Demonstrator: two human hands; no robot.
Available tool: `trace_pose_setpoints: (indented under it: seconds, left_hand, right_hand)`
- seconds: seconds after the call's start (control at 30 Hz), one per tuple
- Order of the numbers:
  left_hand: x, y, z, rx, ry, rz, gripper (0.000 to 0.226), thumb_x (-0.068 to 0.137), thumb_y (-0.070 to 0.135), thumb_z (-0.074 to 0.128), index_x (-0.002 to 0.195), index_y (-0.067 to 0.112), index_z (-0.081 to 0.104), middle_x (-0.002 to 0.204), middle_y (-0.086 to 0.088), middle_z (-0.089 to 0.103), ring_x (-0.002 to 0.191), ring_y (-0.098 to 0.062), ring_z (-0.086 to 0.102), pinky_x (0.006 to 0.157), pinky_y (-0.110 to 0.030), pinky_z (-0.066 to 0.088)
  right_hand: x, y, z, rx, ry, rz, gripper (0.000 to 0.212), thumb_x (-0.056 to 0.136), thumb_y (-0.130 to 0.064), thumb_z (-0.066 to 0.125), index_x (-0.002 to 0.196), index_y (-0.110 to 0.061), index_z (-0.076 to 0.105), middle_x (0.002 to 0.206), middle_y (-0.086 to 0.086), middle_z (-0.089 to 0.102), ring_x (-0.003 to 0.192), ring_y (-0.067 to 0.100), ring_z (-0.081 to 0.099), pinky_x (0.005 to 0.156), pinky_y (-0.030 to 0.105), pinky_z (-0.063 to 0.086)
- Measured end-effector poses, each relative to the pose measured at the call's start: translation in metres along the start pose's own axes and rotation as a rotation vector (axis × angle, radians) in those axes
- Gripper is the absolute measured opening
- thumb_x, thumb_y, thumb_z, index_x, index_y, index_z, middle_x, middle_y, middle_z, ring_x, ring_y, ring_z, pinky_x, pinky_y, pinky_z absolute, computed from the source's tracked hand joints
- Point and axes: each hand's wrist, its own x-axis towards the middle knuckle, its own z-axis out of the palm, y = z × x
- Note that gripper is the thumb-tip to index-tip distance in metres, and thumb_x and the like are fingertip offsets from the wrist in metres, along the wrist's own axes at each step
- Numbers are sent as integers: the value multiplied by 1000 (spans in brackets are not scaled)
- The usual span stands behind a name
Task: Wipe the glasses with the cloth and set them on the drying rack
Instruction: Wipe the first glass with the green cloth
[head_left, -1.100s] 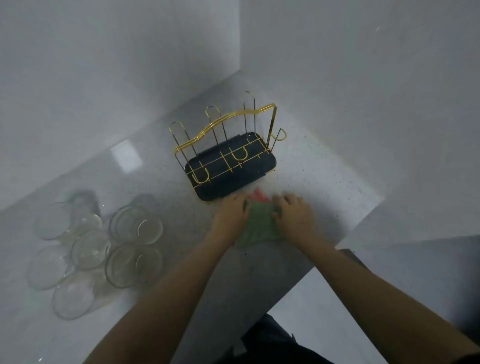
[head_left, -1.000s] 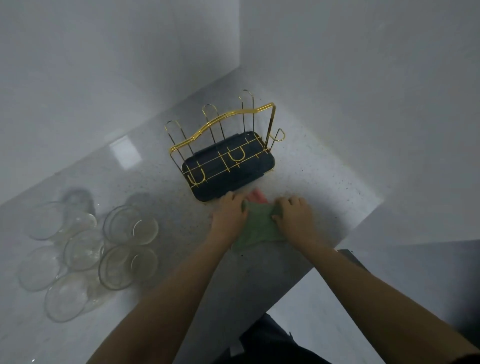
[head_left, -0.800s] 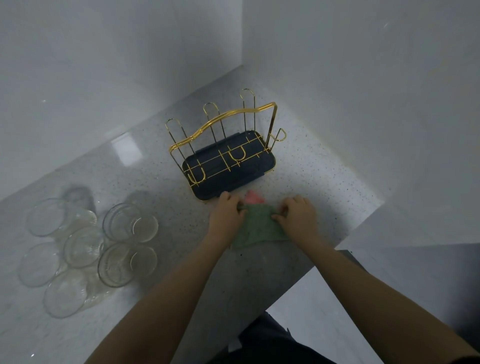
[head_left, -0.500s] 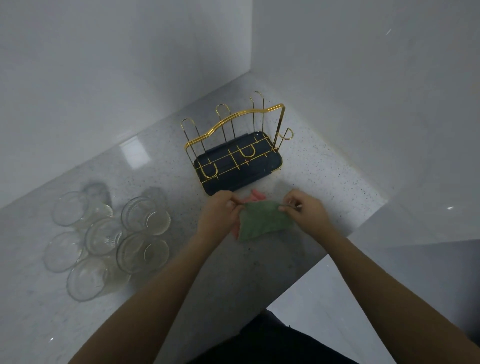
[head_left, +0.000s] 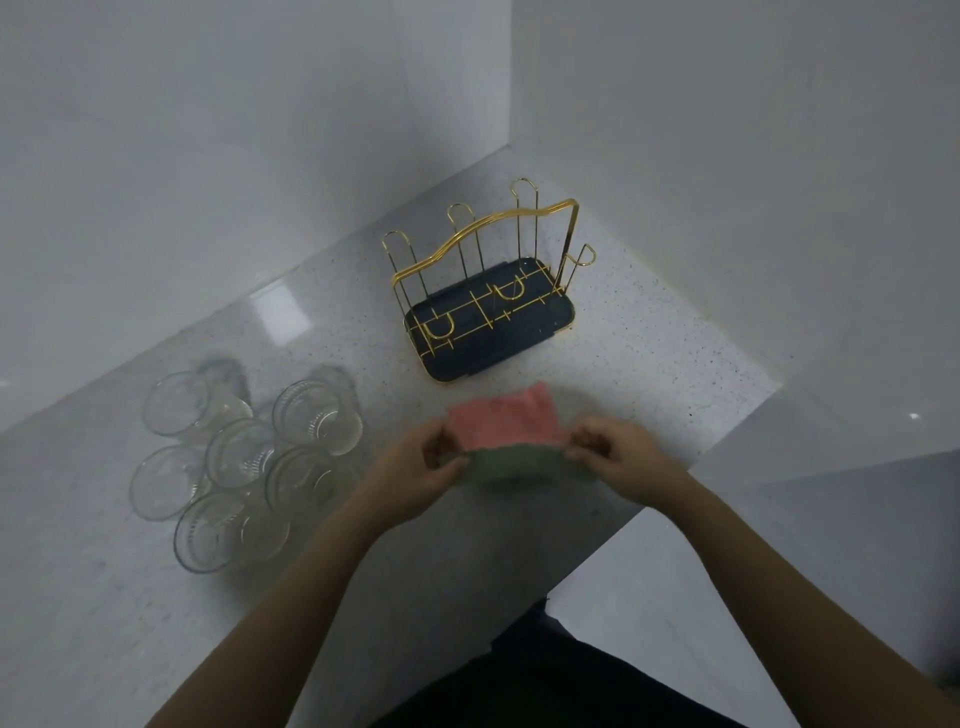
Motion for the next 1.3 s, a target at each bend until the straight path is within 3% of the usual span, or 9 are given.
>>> trace_pose_setpoints:
  seconds: [0.17,0.3,0.4,0.57,0.7,0.87,1.0,1.1,1.3]
  left_hand:
    - [2,-43,35,96,22,-143,10,91,21,65,91,13,60,89,0,64,83,-20,63,79,-39,55]
    - [20,-45,42,82,185,-180,8,93,24,62,91,17,57,79,4,58,72,-13,54,65,-27,46]
    - [41,-41,40,81,248,-230,8,94,23,59,97,15,58,77,4,54,71,-13,51,61,-25,40]
    - [67,-46,45,181,292,-246,18,94,24,59,109,13,62,99,-5,64,91,-20,60,75,-28,45]
    - [78,-52,52,373,213,-204,45,92,30,63,133,15,52,132,-7,47,121,-25,46,101,-33,39]
    - [80,-48,48,330,203,-206,19,89,26,67,99,13,59,109,-4,47,106,-21,45,91,-27,38]
    - [61,-35,29,-180,239,-321,14,91,21,65,87,16,52,80,2,51,73,-13,47,62,-21,38]
    - [35,-25,11,-454,295,-316,10,93,20,64,91,19,54,85,1,58,76,-13,55,64,-21,46]
    - [-16,-32,-25,-211,501,-195,16,93,19,63,108,14,60,94,7,57,88,-10,56,67,-10,43]
  right_hand:
    - [8,26,41,4,75,78,6,89,-14,59,90,-18,64,83,-9,57,76,4,50,69,13,36]
    - [31,26,51,37,195,133,12,91,-16,58,97,-10,66,89,-5,59,82,8,51,68,4,32]
    - [53,27,51,24,244,151,14,91,-17,58,99,-8,65,98,5,64,89,16,55,80,20,41]
    - [78,34,50,-93,276,141,17,89,-18,60,101,-9,68,101,10,67,94,25,59,83,28,44]
    - [86,43,51,-393,208,84,42,87,-29,61,126,-18,56,123,7,55,112,29,45,95,37,33]
    - [89,38,51,-509,167,106,24,86,-33,61,101,-14,61,113,6,48,110,25,39,94,36,26]
    - [87,14,41,112,2,247,10,89,-18,56,84,-14,48,86,5,48,88,23,47,77,32,39]
    - [76,-15,36,661,-46,331,15,90,-10,54,78,-15,46,80,4,51,76,20,51,64,26,43]
    - [65,-79,67,918,-26,371,4,89,-13,58,86,-11,57,87,10,65,80,24,64,66,32,51]
